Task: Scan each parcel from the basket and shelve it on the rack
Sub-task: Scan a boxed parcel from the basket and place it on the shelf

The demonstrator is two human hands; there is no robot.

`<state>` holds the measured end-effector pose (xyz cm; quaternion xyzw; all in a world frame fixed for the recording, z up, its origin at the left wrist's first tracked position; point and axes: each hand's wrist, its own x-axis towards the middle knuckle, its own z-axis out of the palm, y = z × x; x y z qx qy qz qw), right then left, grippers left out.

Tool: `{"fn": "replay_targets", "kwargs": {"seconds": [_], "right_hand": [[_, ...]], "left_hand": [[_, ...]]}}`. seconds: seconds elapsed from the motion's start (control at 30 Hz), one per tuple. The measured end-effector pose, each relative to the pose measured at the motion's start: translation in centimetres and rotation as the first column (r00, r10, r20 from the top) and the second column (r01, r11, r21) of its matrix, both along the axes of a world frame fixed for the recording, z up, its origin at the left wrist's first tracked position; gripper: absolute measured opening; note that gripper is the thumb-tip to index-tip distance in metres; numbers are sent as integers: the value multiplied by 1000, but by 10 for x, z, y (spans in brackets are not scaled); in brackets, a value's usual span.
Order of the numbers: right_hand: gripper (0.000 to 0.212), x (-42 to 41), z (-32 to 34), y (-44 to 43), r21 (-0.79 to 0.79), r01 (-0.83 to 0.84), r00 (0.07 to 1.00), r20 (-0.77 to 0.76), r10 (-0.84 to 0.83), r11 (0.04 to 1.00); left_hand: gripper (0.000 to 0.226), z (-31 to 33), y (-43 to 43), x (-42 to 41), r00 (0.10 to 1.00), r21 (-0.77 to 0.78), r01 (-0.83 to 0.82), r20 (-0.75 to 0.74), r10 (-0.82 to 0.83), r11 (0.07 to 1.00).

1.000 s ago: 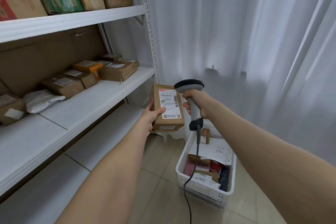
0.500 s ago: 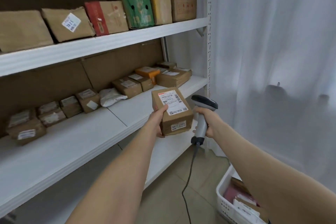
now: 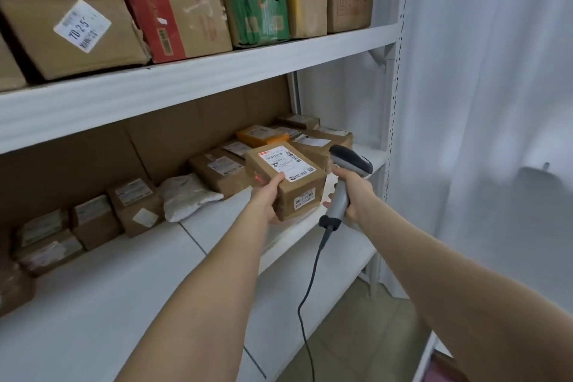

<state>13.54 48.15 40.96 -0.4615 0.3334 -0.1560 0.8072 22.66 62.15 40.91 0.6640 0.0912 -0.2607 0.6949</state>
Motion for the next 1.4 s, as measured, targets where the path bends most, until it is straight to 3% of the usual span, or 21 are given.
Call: {"fn": "replay_targets", "kwargs": {"seconds": [0.3, 0.67, 0.8, 0.9, 1.07, 1.17, 1.23, 1.3, 1.4], "right_hand": [[44, 101, -26, -51, 37, 102, 995, -2, -102, 994], [36, 138, -48, -74, 57, 91, 995, -38, -89, 994], [34, 141, -51, -80, 57, 101, 994, -47, -99, 993], [37, 141, -54, -84, 57, 109, 993, -57, -106, 992], [40, 139, -55, -87, 63, 121, 991, -60, -117, 991], [40, 134, -53, -88, 65, 121, 992, -49, -118, 991], [41, 128, -50, -88, 71, 124, 991, -49, -121, 990], [42, 119, -47, -89, 77, 129, 991, -44, -126, 989], [44, 96, -44, -93, 101, 138, 990, -12, -138, 985]], "left_hand": [[64, -35, -61, 116, 985, -2, 5, -170, -5, 1000], [70, -44, -96, 168, 984, 84, 35, -177, -20, 996], [72, -49, -104, 180, 1000, 215, 12, -17, -8, 976], [75, -50, -107, 186, 999, 239, 24, 21, -30, 971], [59, -46, -108, 190, 999, 236, -12, 49, 0, 972], [52, -41, -110, 191, 987, 282, -95, 148, 54, 955], [51, -34, -111, 188, 945, 403, -213, 315, 84, 890], [52, -26, -116, 184, 868, 515, -287, 496, -8, 808], [43, -17, -138, 166, 799, 533, -192, 573, -184, 824]]}}
